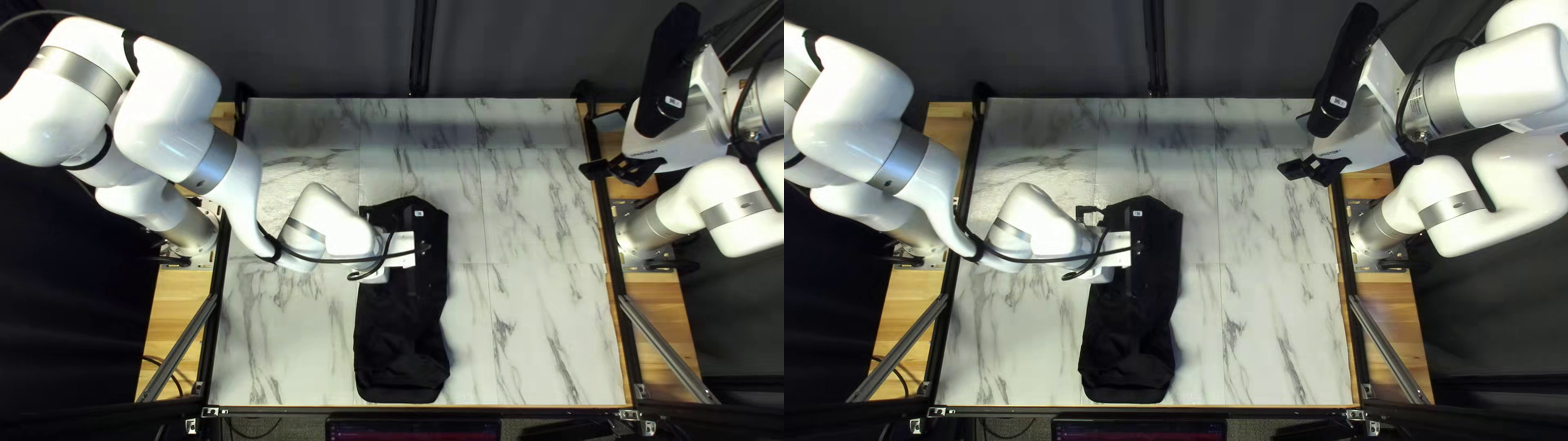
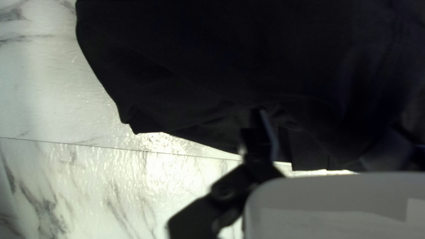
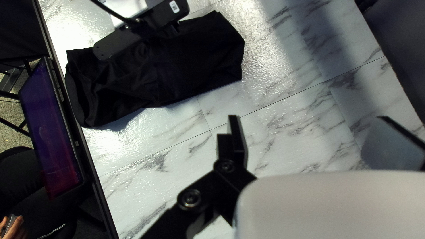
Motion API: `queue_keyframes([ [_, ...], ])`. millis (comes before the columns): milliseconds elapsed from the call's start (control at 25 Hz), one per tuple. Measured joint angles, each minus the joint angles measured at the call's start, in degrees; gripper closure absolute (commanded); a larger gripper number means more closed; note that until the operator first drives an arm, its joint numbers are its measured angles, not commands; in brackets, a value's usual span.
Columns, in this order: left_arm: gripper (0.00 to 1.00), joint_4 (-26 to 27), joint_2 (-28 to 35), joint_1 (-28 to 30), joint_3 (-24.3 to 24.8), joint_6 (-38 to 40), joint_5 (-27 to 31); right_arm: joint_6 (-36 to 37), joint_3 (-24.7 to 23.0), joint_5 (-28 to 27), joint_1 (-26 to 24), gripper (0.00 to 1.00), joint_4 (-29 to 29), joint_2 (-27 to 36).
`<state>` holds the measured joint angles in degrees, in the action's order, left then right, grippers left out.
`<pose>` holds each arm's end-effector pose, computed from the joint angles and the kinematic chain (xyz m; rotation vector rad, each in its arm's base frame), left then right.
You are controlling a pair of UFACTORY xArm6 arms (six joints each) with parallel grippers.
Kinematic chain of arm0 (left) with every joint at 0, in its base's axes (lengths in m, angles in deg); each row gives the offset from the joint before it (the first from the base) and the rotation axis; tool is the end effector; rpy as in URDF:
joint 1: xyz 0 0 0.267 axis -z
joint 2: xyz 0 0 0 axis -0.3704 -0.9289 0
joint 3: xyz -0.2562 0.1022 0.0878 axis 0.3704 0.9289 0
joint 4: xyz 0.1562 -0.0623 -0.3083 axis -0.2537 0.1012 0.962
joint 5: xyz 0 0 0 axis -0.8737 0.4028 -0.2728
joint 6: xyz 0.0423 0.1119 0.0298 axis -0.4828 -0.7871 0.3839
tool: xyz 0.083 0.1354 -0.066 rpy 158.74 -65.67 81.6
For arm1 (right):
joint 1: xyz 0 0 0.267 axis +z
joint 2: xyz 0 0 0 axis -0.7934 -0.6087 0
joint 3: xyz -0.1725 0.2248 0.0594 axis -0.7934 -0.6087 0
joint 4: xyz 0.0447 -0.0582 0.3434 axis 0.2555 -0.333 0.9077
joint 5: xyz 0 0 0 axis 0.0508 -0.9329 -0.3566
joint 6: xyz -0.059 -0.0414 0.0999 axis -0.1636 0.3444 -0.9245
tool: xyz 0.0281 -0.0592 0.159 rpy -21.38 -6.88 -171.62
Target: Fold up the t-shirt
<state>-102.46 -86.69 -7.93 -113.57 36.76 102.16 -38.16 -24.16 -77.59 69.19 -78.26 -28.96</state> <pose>0.4612 -0.0864 0.0917 -3.0109 -0.0841 -0.2457 0.3069 0.0085 0.4221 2.8727 -0.5806 0.9435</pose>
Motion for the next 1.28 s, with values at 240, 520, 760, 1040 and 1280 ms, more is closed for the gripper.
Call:
queue_keyframes([
  [240,1.00,1.41,-0.31,0.16,-7.79,-4.87,8.73,0.00,0.00,0.00,0.00,0.00,0.00,0.00],
  [520,1.00,4.87,-5.52,-0.50,-19.64,-12.66,19.13,0.00,0.00,0.00,0.00,0.00,0.00,0.00],
  [760,0.97,6.85,-7.94,-1.43,-25.04,-17.67,24.79,0.00,0.00,0.00,0.00,0.00,0.00,0.00],
  [1040,0.95,8.16,-8.93,-0.76,-26.04,-20.73,25.48,0.00,0.00,0.00,0.00,0.00,0.00,0.00],
  [1280,0.95,8.21,-6.55,0.24,-23.81,-21.85,26.86,0.00,0.00,0.00,0.00,0.00,0.00,0.00],
])
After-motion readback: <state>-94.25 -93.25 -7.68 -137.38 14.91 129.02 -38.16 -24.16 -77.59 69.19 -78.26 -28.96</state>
